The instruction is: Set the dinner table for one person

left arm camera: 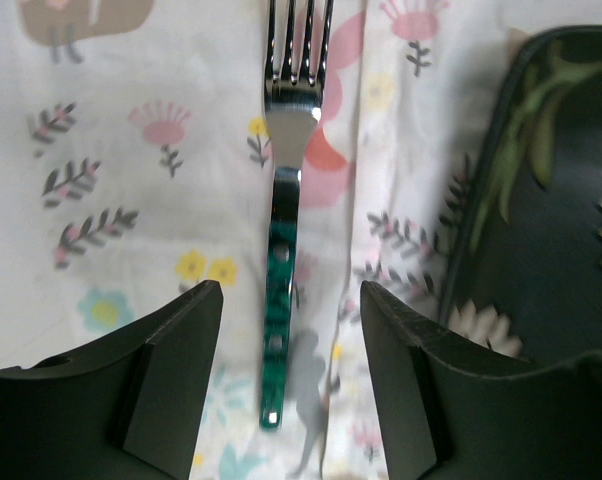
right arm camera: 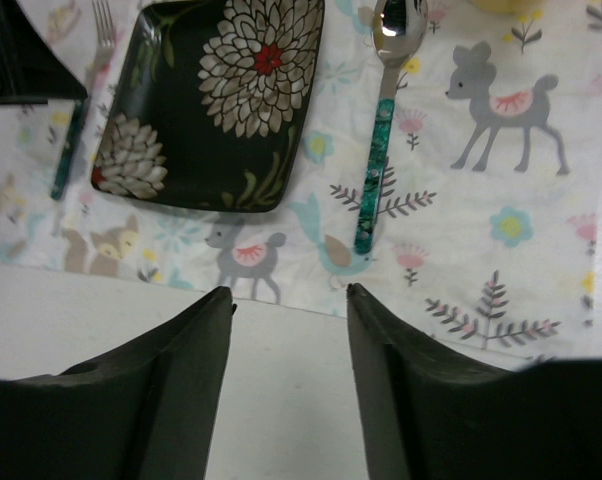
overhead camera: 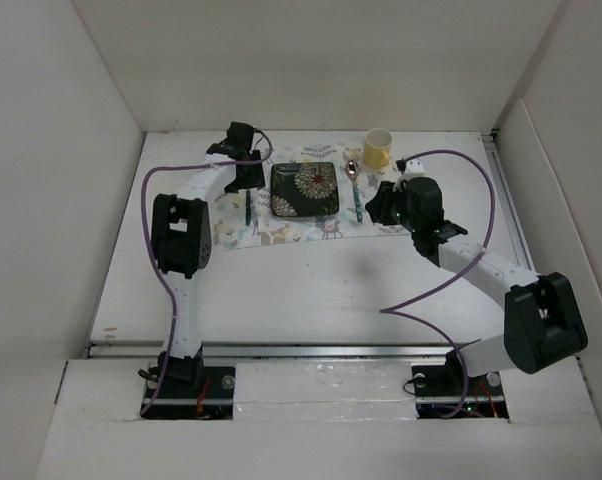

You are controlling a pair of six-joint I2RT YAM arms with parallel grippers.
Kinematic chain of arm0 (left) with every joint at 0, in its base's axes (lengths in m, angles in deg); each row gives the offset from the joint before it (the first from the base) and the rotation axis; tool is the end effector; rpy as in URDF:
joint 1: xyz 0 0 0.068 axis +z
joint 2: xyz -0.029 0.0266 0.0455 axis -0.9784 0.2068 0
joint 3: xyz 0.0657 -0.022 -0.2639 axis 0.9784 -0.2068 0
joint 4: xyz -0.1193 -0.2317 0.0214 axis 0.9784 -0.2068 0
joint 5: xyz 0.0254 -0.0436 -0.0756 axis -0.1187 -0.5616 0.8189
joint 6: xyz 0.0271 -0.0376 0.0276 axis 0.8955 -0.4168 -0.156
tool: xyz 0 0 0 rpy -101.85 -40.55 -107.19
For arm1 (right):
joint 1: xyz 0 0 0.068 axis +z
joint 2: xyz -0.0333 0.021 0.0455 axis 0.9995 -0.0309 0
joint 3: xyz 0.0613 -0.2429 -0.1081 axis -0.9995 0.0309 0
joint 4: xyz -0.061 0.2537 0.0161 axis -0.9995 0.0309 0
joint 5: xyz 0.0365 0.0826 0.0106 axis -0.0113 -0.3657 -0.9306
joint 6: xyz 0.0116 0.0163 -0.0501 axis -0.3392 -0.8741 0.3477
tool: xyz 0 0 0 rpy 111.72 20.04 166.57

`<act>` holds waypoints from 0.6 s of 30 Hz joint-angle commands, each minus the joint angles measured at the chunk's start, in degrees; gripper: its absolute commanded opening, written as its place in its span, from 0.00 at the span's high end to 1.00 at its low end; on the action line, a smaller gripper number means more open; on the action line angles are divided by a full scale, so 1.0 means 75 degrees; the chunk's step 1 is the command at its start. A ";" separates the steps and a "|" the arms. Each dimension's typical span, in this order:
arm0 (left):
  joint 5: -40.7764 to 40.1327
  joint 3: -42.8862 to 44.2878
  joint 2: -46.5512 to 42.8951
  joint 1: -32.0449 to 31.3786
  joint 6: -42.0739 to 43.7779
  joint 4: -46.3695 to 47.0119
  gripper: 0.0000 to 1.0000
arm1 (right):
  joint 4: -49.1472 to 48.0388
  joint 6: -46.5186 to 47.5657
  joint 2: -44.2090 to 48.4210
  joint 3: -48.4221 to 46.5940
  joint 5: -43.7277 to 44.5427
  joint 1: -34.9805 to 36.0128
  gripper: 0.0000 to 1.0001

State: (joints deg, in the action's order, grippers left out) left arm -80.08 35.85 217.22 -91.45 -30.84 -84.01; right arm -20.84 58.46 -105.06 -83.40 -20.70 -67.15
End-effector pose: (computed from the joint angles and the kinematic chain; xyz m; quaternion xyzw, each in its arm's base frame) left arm 0.4936 -0.1137 0.2071 -0.0388 0.9389 -0.0394 0.3398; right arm 0.2974 0.1164 0.2547 -0.0411 0.8293 0.1994 0.5204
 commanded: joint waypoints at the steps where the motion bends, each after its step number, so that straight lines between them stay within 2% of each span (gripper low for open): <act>1: 0.0204 -0.0625 -0.2387 0.0027 -0.0419 0.0669 0.43 | -0.0504 0.0101 0.0364 -0.0096 0.0265 0.0049 0.64; 2: 0.0611 -0.0964 -0.2809 0.0027 -0.0548 0.1263 0.40 | -0.0599 0.0089 0.0471 -0.0002 0.0289 0.0049 0.79; 3: 0.0731 -0.1629 -0.3719 0.0027 -0.0653 0.1536 0.38 | -0.0693 0.0066 0.0576 0.0138 0.0522 0.0049 1.00; 5: 0.1398 -0.2207 -0.4591 0.0027 -0.0980 0.2051 0.32 | -0.0833 0.0031 0.0951 0.0279 0.0769 0.0049 1.00; 6: 0.1482 -0.2709 -0.5453 -0.0077 -0.1006 0.2124 0.31 | -0.0962 0.0019 0.1138 0.0547 0.0851 0.0049 1.00; 8: 0.1413 -0.3145 -0.6220 -0.0382 -0.0948 0.2160 0.25 | -0.1395 -0.0098 0.1733 0.0865 0.1132 0.0049 1.00; 11: 0.1705 -0.4526 -0.7954 -0.0383 -0.1088 0.2428 0.22 | -0.1923 -0.0239 0.2693 0.1474 0.1624 0.0049 1.00; 12: 0.1682 -0.5342 -0.8898 -0.0383 -0.1134 0.2464 0.19 | -0.2075 -0.0274 0.2953 0.1615 0.1811 -0.0021 0.95; 14: 0.1426 -0.6096 -0.9876 -0.0383 -0.1193 0.2569 0.14 | -0.2205 -0.0426 0.3562 0.2048 0.2268 -0.0022 0.89; 15: 0.1378 -0.6773 -1.0820 -0.0383 -0.1193 0.2581 0.14 | -0.2252 -0.0473 0.4169 0.2154 0.2421 -0.0022 0.82; 16: 0.0960 -0.7290 -1.1688 -0.0383 -0.1193 0.2512 0.06 | -0.2113 -0.0508 0.4859 0.2306 0.2666 -0.0022 0.72; 17: 0.0955 -0.7296 -1.1696 -0.0383 -0.1193 0.2511 0.06 | -0.2112 -0.0509 0.4866 0.2308 0.2669 -0.0022 0.67; 18: 0.0863 -0.7679 -1.2439 -0.0383 -0.1217 0.2465 0.03 | -0.1903 -0.0520 0.5470 0.2319 0.2819 -0.0022 0.63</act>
State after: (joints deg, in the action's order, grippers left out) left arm -70.66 -15.17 130.10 -94.53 -38.91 -64.40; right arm -31.12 55.35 -71.75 -66.65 -5.82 -67.21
